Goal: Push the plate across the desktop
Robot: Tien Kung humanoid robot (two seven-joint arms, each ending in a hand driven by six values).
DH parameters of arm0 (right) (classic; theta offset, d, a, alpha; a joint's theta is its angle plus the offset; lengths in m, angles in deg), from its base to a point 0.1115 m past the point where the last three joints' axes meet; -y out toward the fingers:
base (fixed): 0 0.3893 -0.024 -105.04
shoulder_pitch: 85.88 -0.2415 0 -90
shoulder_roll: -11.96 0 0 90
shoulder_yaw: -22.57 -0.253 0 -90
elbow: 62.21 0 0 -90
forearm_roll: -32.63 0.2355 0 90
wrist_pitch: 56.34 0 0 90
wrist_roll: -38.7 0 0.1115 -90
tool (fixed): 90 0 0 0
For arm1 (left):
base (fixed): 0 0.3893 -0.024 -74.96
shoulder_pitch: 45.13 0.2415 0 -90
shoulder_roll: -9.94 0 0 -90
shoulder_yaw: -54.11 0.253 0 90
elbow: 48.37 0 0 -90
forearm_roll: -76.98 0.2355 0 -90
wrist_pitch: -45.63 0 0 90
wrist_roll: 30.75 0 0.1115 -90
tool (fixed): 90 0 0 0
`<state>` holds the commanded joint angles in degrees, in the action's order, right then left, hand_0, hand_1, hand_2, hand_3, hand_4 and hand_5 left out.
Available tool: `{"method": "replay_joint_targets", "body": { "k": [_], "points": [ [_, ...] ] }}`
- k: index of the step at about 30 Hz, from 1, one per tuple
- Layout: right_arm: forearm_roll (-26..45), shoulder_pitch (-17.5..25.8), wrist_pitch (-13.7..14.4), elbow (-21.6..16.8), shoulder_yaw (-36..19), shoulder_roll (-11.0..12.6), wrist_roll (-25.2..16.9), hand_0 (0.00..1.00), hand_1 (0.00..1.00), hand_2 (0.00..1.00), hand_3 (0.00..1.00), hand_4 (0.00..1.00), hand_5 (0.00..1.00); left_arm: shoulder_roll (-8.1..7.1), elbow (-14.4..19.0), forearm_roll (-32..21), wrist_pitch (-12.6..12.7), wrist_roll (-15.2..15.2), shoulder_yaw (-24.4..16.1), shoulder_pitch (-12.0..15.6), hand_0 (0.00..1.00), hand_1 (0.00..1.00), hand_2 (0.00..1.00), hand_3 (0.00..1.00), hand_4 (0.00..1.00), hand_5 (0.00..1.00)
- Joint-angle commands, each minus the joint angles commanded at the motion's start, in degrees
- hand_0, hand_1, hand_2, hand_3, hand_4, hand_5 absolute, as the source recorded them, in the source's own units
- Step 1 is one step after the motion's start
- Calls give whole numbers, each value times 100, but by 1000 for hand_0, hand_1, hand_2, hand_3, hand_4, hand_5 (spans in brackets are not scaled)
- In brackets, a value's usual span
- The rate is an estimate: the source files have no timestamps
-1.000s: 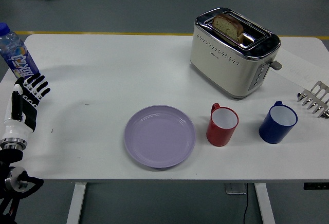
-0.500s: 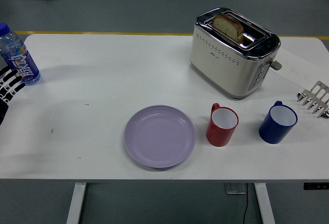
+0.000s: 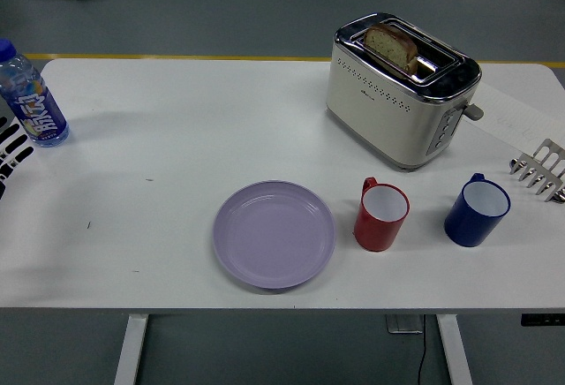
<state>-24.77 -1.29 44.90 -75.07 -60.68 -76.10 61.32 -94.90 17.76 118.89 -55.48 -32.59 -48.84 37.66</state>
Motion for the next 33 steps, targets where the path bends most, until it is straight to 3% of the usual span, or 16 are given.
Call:
{"method": "replay_joint_targets", "body": {
  "k": [33],
  "points": [
    [-29,-37,12,-14,8,48,39,654,640,729,786,524,588,-91,-18,-27,67,14,-105,119,727,774,759,714,609,998]
  ]
}}
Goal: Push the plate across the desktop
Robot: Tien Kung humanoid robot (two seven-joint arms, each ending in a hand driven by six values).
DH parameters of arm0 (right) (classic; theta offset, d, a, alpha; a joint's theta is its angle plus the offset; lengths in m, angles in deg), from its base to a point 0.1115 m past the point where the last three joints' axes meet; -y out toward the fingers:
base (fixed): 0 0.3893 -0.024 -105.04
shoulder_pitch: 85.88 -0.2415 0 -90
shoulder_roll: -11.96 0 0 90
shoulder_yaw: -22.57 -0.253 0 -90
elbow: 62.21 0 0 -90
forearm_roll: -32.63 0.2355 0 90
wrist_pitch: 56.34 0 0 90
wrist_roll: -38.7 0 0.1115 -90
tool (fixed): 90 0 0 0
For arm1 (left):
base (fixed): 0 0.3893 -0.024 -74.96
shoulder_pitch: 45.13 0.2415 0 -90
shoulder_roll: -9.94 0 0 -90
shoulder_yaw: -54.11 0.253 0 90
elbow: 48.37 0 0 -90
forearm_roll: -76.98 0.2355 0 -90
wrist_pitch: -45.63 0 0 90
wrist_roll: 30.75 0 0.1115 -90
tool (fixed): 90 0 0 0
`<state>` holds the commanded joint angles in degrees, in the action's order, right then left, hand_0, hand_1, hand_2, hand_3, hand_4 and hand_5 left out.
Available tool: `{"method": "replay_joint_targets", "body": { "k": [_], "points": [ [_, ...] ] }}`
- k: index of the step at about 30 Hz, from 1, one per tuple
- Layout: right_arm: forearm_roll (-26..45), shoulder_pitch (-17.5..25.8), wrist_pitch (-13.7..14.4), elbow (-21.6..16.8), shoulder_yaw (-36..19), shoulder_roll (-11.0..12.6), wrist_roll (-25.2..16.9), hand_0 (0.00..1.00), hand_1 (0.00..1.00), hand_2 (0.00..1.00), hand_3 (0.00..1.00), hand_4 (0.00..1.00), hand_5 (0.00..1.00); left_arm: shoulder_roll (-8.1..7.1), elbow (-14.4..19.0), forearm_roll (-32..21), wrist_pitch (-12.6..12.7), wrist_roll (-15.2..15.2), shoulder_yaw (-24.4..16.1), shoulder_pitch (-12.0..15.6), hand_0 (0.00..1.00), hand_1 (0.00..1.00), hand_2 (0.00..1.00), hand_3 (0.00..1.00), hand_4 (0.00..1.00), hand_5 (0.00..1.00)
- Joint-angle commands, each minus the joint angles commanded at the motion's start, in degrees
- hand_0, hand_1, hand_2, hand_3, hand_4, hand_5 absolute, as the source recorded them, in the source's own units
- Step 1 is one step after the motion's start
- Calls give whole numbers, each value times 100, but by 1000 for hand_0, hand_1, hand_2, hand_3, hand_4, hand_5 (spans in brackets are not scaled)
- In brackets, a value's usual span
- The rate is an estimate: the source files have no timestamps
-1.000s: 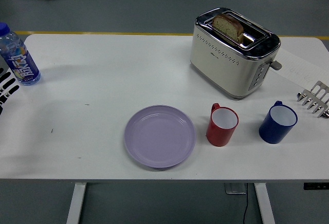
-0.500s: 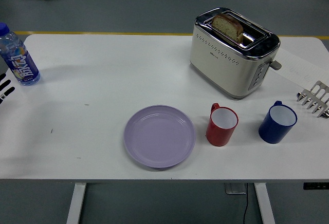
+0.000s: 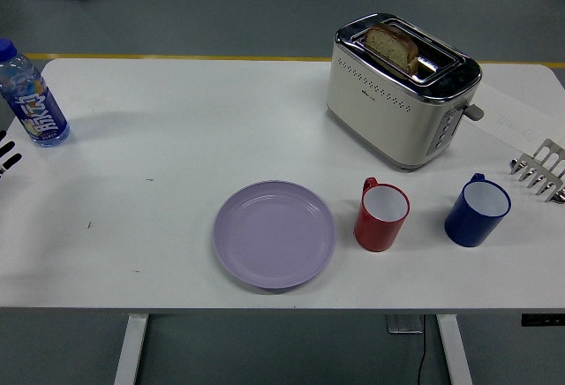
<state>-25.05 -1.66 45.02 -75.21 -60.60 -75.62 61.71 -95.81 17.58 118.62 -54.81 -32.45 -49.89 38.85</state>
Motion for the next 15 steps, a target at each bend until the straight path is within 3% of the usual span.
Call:
{"method": "replay_joint_targets", "body": {
  "k": [15],
  "points": [
    [2,-9,-4,1,-3,-1,-6,655,639,728,786,524,587,-19,-9,-7,5,3,-12,9,727,774,756,715,609,998]
  ]
}}
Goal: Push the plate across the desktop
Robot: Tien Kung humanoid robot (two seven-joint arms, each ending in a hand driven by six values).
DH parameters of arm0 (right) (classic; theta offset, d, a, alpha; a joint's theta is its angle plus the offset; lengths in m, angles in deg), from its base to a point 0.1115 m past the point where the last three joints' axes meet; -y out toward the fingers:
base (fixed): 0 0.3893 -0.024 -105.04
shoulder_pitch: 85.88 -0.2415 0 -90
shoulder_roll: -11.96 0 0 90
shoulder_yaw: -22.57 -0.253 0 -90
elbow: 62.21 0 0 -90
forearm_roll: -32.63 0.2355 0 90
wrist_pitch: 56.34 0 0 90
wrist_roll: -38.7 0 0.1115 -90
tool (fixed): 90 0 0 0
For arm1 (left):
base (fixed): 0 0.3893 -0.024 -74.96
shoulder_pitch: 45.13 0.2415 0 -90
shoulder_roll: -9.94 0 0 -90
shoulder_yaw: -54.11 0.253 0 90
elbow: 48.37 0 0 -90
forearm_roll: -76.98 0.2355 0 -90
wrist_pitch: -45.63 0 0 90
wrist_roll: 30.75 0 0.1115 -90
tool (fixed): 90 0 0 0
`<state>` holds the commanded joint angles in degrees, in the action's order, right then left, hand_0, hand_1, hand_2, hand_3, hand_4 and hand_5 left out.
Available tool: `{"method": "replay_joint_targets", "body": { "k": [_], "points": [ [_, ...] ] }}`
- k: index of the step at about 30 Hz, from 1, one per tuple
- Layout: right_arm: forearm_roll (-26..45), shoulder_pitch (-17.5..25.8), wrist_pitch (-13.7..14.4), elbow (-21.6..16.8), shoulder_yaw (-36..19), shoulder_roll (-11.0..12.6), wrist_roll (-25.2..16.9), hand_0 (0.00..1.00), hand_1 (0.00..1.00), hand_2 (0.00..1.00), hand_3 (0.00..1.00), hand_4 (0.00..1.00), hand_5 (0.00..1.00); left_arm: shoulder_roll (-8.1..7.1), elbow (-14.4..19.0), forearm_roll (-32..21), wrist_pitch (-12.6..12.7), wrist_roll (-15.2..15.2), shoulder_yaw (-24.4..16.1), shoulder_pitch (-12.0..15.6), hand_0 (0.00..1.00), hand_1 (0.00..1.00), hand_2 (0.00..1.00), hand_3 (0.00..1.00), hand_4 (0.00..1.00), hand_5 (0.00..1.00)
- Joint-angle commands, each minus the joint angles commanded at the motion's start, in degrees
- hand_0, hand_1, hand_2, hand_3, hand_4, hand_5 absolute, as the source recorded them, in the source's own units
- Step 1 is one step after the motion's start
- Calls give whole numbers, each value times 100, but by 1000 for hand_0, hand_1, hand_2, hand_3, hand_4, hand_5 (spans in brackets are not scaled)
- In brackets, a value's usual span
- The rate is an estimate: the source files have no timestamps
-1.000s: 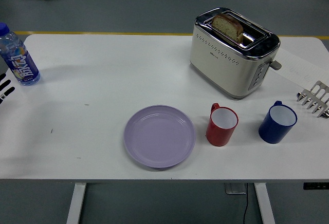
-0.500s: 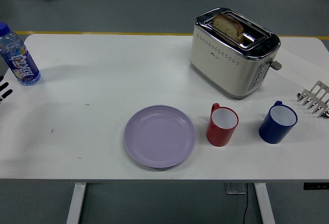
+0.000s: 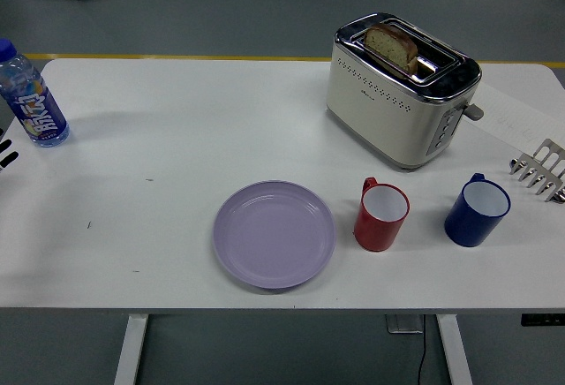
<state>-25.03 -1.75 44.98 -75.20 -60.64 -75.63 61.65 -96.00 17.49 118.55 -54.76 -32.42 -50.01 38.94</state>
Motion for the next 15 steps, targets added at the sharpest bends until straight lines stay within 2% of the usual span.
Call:
{"method": "replay_joint_targets", "body": {
  "k": [15],
  "points": [
    [0,-18,-4,18,-33,19,-61,655,638,725,785,523,585,32,-1,1,-17,8,-37,-11,726,774,756,712,610,998]
  ]
}}
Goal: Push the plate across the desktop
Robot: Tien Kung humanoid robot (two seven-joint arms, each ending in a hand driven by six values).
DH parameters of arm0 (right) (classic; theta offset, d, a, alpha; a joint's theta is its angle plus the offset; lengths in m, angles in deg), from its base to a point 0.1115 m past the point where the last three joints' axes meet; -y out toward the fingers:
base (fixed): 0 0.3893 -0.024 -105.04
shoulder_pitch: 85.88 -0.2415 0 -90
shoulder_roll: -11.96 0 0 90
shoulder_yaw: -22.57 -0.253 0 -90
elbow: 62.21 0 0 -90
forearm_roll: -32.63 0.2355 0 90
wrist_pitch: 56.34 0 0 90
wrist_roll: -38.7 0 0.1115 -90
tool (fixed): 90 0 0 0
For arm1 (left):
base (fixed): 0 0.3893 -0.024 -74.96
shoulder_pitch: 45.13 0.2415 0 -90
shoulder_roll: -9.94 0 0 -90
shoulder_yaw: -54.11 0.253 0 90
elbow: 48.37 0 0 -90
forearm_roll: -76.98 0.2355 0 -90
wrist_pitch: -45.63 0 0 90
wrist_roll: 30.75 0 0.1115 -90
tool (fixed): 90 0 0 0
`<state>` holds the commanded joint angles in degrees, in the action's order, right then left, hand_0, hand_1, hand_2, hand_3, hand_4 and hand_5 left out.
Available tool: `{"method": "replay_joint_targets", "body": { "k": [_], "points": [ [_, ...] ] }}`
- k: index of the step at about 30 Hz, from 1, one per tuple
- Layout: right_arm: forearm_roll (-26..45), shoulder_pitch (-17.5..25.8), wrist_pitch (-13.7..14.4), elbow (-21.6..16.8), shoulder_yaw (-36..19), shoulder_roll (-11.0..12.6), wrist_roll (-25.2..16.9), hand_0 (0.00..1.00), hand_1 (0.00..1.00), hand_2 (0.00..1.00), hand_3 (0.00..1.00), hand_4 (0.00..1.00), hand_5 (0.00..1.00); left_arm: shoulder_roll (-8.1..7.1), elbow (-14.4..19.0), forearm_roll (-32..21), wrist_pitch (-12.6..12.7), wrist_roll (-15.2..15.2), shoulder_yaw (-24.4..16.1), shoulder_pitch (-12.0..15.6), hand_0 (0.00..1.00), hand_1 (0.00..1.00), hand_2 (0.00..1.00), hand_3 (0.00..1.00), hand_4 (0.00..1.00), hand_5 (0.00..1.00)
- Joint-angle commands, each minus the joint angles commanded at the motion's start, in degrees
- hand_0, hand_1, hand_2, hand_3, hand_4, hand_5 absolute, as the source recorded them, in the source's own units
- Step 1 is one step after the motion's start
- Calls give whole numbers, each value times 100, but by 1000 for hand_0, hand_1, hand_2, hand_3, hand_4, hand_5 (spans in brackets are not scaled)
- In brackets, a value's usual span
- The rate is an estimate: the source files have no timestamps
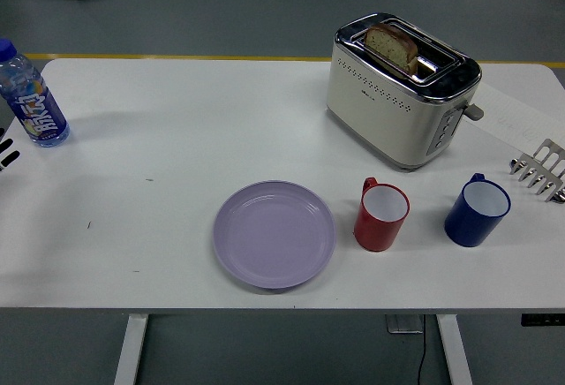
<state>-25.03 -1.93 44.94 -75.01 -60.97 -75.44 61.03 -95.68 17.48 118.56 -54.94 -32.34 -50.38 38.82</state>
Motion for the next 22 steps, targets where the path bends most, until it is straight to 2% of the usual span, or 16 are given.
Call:
{"method": "replay_joint_targets", "body": {
  "k": [22],
  "points": [
    [66,90,82,-42,-14,-30,36,655,638,726,786,522,586,-42,52,13,0,-1,182,6,726,773,755,713,613,998]
  ]
}}
